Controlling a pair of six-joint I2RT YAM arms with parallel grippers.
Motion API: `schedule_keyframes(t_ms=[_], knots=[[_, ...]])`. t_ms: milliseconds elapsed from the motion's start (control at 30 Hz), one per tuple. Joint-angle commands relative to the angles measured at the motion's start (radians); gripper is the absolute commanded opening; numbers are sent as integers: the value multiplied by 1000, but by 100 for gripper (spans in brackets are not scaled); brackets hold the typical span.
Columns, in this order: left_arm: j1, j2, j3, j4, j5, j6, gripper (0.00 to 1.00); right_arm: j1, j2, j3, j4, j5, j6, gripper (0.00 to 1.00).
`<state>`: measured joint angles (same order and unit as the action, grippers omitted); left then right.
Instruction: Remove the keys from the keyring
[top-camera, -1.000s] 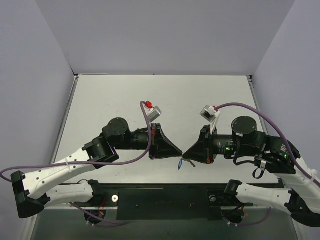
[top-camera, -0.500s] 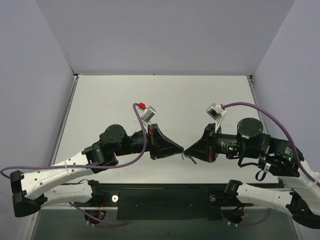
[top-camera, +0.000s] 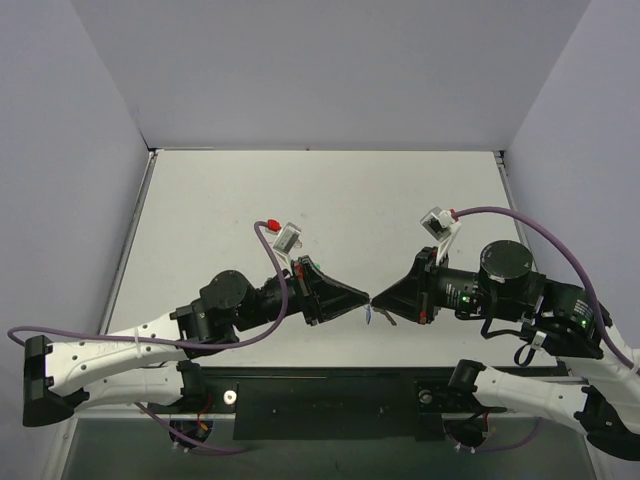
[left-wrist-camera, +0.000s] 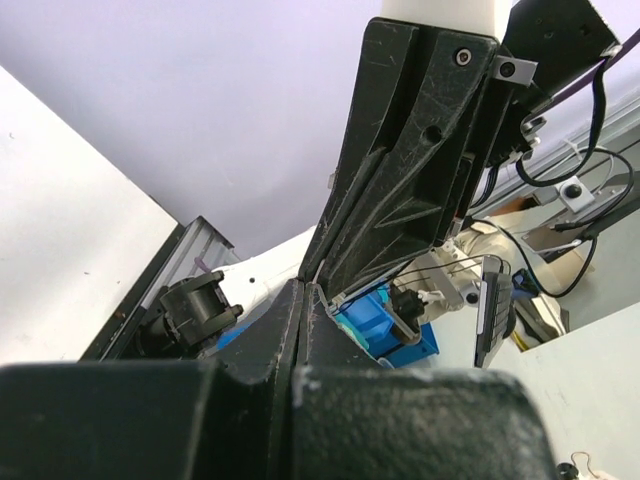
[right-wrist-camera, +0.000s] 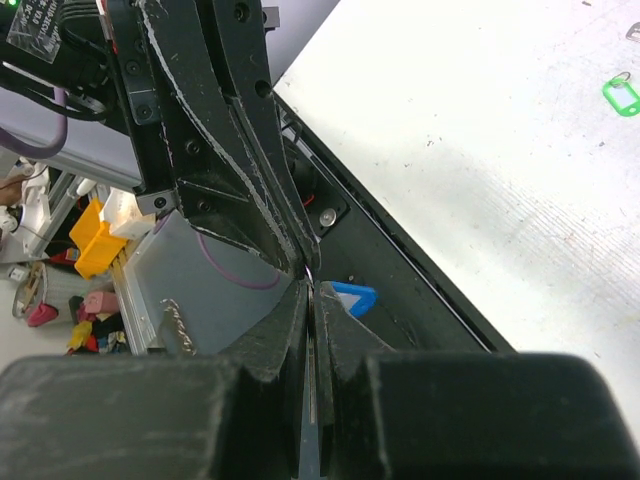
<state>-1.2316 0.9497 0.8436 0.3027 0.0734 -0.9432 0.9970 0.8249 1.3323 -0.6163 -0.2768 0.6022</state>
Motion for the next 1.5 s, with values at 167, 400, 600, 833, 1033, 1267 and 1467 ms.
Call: schedule_keyframes(t_ms=[167, 400, 600, 833, 1033, 1267, 1467], knots=[[-86, 23, 23, 84, -99, -13, 0, -1, -21, -19, 72, 90, 11, 0], [-92, 14, 45, 33, -118, 4, 45, -1, -26, -22, 66, 87, 10, 0], [-91, -35, 49, -37, -141, 62, 72, -1, -29, -5, 21, 100, -11, 0], [-59, -84, 126, -301, -158, 167, 74, -3, 39, 85, -109, 119, -10, 0], [6, -124, 101, -365, -107, 184, 74, -3, 77, 145, -180, 143, 22, 0], [135, -131, 117, -392, 60, 202, 73, -3, 114, 177, -221, 90, 30, 0], [214, -86, 166, -404, 288, 291, 71, -3, 152, 145, -232, -36, 4, 0]])
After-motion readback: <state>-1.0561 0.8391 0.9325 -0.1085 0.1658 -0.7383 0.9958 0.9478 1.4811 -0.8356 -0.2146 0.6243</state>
